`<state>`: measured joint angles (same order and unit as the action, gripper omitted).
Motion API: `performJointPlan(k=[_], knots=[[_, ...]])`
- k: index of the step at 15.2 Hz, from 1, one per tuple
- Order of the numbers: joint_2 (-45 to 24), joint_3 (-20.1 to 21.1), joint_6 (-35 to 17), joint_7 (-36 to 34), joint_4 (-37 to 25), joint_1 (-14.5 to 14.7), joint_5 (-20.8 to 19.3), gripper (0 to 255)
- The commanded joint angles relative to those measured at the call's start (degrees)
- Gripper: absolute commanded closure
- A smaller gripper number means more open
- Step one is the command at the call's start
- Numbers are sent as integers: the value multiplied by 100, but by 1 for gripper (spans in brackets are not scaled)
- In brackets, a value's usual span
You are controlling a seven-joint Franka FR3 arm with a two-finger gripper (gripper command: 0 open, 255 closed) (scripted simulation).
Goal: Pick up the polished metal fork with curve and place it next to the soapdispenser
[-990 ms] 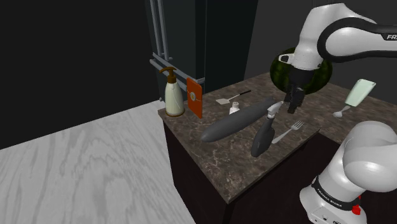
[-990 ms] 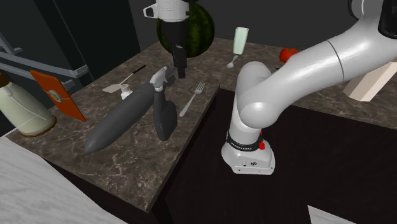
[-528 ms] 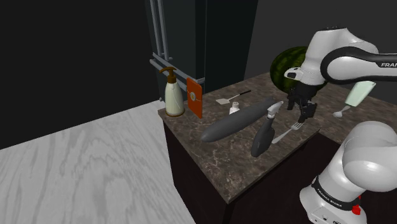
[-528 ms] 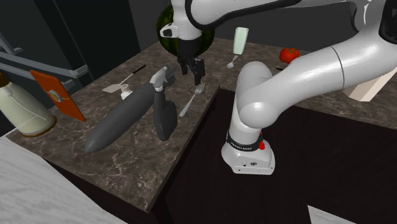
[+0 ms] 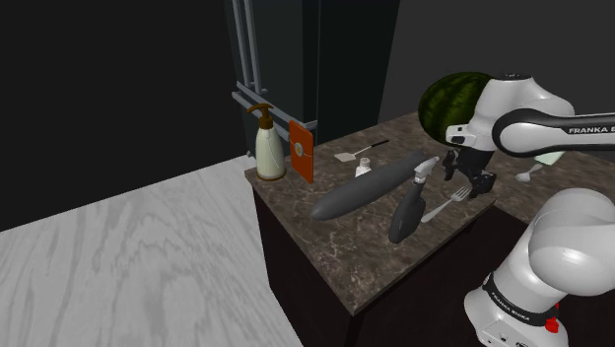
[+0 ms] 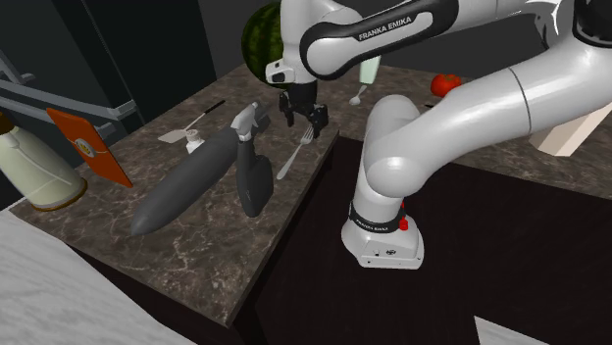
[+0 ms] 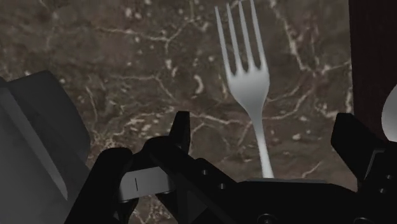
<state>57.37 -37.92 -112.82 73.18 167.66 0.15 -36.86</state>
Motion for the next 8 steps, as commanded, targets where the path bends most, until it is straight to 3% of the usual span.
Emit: performJointPlan(k=[1,8], knots=[[-134,-165,-242,59,94,-20,-169,0],[-454,-449,-737,8,281,-57,-451,0]])
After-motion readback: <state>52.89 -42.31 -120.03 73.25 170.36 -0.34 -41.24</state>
